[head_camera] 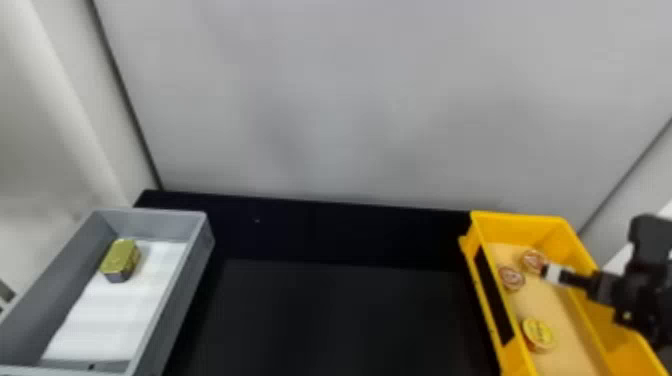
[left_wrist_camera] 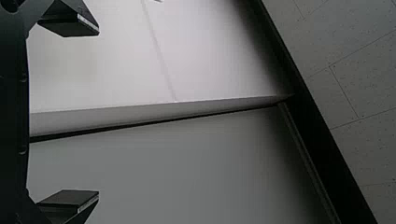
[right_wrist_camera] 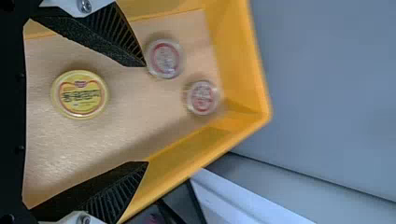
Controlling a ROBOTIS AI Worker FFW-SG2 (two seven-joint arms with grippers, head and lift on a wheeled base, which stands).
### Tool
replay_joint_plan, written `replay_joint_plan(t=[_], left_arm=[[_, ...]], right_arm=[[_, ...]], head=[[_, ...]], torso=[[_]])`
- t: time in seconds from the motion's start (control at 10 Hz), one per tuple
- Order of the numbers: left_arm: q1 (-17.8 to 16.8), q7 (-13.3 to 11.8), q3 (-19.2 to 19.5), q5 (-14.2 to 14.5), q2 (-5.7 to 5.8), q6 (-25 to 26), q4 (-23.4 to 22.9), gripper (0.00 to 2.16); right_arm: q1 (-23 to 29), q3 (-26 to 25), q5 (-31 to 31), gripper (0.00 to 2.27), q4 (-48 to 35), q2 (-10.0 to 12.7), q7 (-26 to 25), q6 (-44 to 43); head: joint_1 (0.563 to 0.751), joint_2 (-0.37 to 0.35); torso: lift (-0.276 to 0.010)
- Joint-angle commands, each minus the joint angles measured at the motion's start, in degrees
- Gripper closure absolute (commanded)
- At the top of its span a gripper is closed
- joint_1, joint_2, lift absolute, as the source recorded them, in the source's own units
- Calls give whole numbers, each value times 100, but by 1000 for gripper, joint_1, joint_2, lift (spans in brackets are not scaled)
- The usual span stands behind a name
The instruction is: Pick up the round yellow can and place it in the yellow rectangular box
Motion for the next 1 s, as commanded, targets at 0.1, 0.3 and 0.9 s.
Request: replay_joint_plan(t=[0.1, 0.3, 0.9], left_arm=[[-16, 1, -12, 9, -3, 60, -6, 58], [-7, 10, -30, 17, -3, 60, -6, 58], [-25, 18, -30, 26, 15, 25, 12, 58]], right_arm=[[-157, 285, -386, 7, -1751, -9, -585, 36], [-315, 611, -201, 38, -2542, -71, -884, -369], [-1326, 2131, 3306, 45, -3588, -97, -84, -3139]], head=[[694, -78], [694, -78], [694, -78]], torso=[[-8], [-8], [-8]])
